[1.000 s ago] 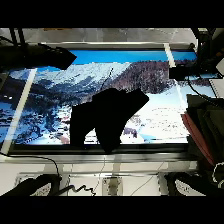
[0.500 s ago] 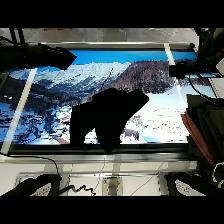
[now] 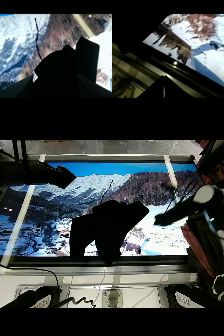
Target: Fold the clothes and pants, and hang the long-sleeved shirts on hangers.
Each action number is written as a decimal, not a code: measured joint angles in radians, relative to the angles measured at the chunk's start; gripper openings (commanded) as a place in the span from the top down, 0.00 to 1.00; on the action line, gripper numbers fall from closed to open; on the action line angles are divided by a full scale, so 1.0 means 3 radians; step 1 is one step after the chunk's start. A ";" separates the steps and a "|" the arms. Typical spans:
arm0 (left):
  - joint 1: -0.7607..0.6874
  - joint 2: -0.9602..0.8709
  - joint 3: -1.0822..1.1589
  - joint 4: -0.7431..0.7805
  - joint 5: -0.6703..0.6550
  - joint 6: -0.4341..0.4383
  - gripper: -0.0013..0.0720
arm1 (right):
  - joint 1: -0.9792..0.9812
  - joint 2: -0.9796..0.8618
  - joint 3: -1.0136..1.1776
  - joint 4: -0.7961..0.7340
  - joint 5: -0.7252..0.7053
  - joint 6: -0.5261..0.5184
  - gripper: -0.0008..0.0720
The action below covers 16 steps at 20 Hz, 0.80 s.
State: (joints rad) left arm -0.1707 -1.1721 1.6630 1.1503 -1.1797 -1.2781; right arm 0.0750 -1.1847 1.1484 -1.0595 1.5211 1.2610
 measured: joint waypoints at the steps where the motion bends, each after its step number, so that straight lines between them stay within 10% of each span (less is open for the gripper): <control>1: 0.0000 0.0000 0.0000 0.0020 -0.0015 0.0000 0.18 | 0.0000 0.0005 -0.0282 0.0299 -0.0001 -0.0144 0.96; 4: 0.0000 0.0000 0.0000 0.0085 -0.0023 0.0001 0.18 | 0.0019 0.0015 -0.1063 0.0954 -0.0158 -0.0496 0.82; 6: 0.0000 0.0000 0.0000 0.0114 -0.0019 0.0006 0.18 | 0.0111 0.0018 -0.1525 0.1300 -0.0440 -0.0632 0.17; 16: 0.0000 -0.0001 0.0000 0.0153 -0.0010 0.0011 0.18 | 0.1016 -0.0240 -0.2059 0.2057 -0.2102 -0.0479 0.18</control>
State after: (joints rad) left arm -0.1707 -1.1725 1.6630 1.1961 -1.1828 -1.2747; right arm 0.3798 -1.2568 0.5308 -0.4423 0.8906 1.1172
